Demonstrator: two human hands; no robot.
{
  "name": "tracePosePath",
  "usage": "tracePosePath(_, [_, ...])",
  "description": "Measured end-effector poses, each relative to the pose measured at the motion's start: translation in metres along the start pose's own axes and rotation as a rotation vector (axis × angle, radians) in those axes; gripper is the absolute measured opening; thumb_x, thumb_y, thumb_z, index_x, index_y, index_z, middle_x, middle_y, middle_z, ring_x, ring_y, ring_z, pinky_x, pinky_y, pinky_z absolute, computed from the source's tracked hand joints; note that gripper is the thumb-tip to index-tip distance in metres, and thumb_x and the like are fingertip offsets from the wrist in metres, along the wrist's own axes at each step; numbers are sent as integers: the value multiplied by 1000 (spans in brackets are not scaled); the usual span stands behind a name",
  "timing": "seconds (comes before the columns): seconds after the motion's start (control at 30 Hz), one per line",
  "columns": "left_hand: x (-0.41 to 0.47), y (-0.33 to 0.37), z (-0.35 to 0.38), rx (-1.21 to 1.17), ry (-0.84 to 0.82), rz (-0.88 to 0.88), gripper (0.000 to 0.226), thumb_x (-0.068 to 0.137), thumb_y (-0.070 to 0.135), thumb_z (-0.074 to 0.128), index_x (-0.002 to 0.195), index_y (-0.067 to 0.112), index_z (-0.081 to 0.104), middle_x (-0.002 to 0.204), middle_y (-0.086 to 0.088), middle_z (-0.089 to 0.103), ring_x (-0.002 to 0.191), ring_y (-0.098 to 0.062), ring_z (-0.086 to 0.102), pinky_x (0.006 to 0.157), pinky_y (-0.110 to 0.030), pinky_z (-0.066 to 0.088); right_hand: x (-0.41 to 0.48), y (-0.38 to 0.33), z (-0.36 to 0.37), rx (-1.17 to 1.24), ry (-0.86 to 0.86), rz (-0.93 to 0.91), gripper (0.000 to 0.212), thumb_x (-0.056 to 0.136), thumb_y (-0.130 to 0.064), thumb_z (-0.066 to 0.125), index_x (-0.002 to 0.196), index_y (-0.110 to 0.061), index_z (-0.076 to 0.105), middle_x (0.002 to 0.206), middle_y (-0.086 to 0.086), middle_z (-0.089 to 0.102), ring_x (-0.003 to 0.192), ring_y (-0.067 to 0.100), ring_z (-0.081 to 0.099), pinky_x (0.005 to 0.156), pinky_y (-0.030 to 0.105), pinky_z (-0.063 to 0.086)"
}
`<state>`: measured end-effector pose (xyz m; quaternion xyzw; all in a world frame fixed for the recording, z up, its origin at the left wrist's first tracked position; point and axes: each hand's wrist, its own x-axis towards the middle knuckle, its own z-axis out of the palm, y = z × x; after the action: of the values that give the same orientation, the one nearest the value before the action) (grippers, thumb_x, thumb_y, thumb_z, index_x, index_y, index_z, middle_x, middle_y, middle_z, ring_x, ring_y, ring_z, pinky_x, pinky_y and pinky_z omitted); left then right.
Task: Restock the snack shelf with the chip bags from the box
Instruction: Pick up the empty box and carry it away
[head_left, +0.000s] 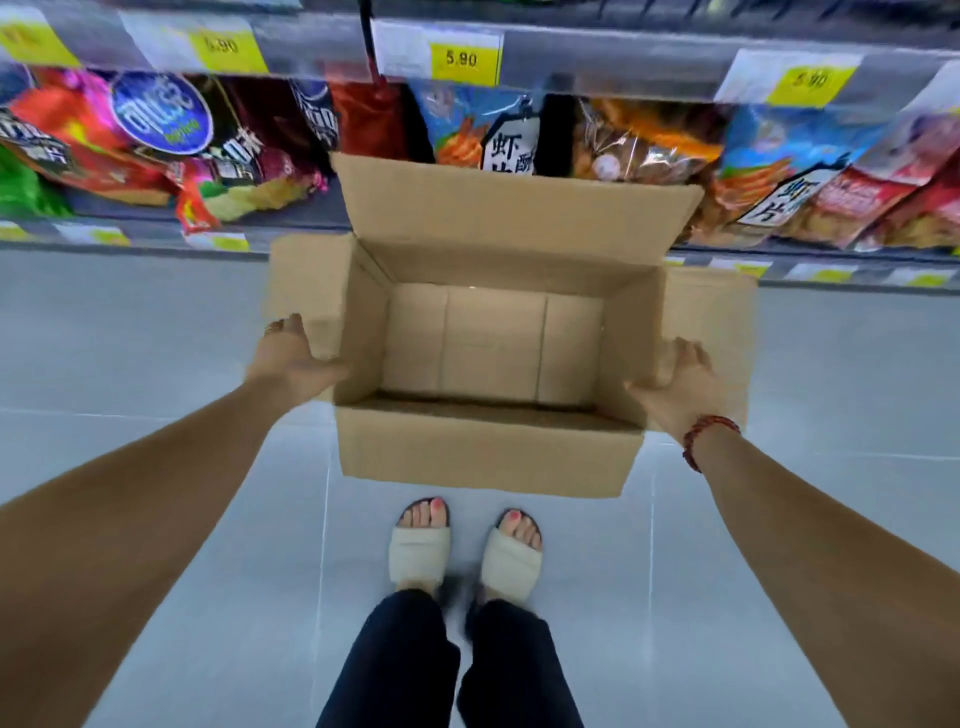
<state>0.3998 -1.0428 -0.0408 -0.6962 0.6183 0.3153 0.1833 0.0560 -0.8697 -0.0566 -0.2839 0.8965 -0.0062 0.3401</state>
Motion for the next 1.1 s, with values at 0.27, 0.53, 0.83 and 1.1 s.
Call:
tracePosePath(0.27, [66, -1, 71, -8, 34, -10, 57, 82, 17, 65, 128, 1, 34, 112, -26, 53, 103, -45, 52, 70, -39, 37, 57, 10, 61, 179, 78, 71, 87, 80, -16, 63, 149, -12, 9, 152, 12, 25, 130, 37, 41, 104, 42, 39])
tracePosePath(0.53, [68, -8, 81, -95, 79, 41, 30, 81, -7, 46, 107, 6, 40, 90, -14, 47, 84, -34, 45, 61, -37, 36, 65, 18, 68, 294, 102, 230, 36, 85, -1, 44, 120, -6, 51, 117, 17, 61, 110, 38, 56, 90, 40, 46])
tracePosePath(0.83, [12, 12, 45, 20, -72, 180, 26, 80, -8, 46, 103, 4, 42, 78, -13, 48, 81, -35, 48, 52, -32, 34, -14, 70, 25, 411, 65, 339, 37, 85, -1, 41, 118, -7, 58, 109, 16, 62, 103, 37, 55, 91, 41, 47])
tracePosePath(1.1, [-72, 92, 6, 160, -244, 498, 27, 80, -6, 52, 102, 5, 39, 86, -10, 51, 84, -29, 48, 55, -32, 31, -130, 139, -64, 553, 220, 521, 32, 86, 0, 44, 112, -2, 63, 104, 20, 64, 106, 41, 57, 83, 37, 44])
